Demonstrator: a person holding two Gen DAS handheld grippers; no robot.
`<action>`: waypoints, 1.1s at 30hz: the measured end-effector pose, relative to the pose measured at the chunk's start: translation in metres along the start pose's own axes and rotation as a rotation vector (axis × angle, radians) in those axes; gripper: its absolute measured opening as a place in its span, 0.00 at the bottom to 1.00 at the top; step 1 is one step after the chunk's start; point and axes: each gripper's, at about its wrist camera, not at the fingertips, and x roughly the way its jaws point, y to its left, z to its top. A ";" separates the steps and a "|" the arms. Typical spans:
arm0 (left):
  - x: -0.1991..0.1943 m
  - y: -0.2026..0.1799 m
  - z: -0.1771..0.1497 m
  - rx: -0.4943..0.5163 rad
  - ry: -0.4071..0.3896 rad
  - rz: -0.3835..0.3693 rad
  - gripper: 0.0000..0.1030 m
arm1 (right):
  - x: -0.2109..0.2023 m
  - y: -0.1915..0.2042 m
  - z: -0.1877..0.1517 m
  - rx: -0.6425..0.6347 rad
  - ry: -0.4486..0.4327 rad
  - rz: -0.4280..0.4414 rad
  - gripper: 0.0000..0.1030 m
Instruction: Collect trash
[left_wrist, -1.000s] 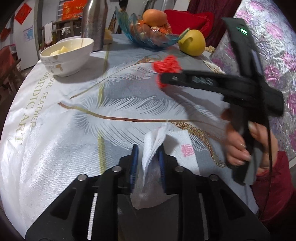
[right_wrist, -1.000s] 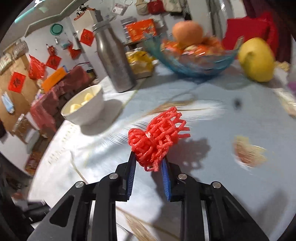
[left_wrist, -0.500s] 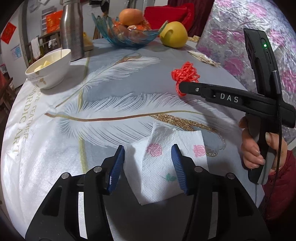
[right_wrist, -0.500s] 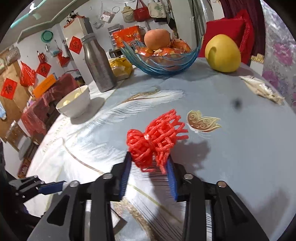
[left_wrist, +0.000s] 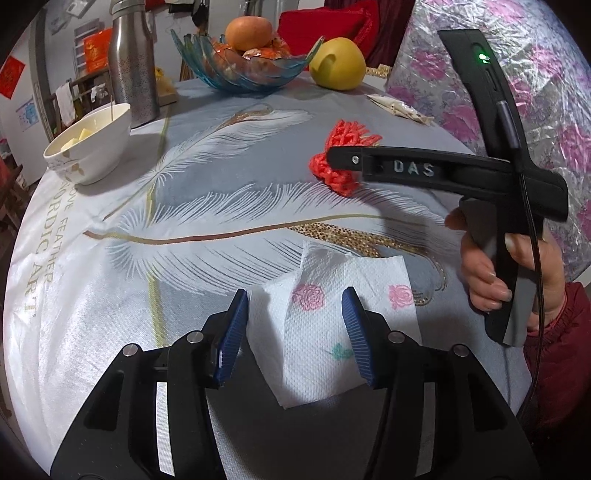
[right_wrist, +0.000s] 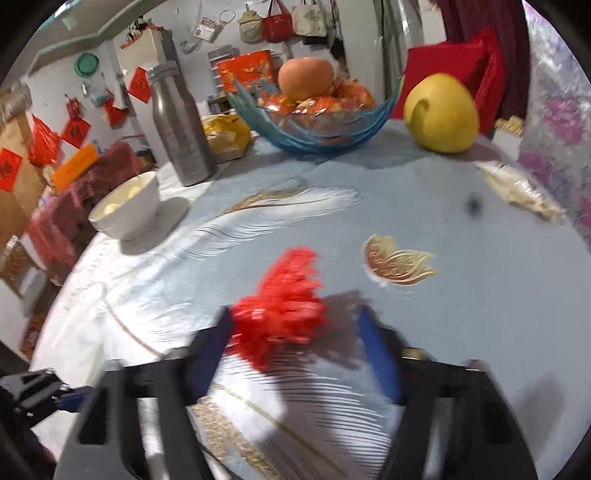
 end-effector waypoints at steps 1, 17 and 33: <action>0.000 -0.002 0.000 0.007 -0.001 0.001 0.51 | 0.001 -0.002 0.000 0.015 0.006 0.035 0.38; 0.001 -0.028 -0.004 0.135 -0.003 0.007 0.66 | -0.012 0.000 -0.006 0.014 -0.038 0.027 0.22; -0.003 -0.055 -0.014 0.266 -0.058 0.061 0.07 | -0.010 -0.003 -0.006 0.022 -0.021 0.010 0.24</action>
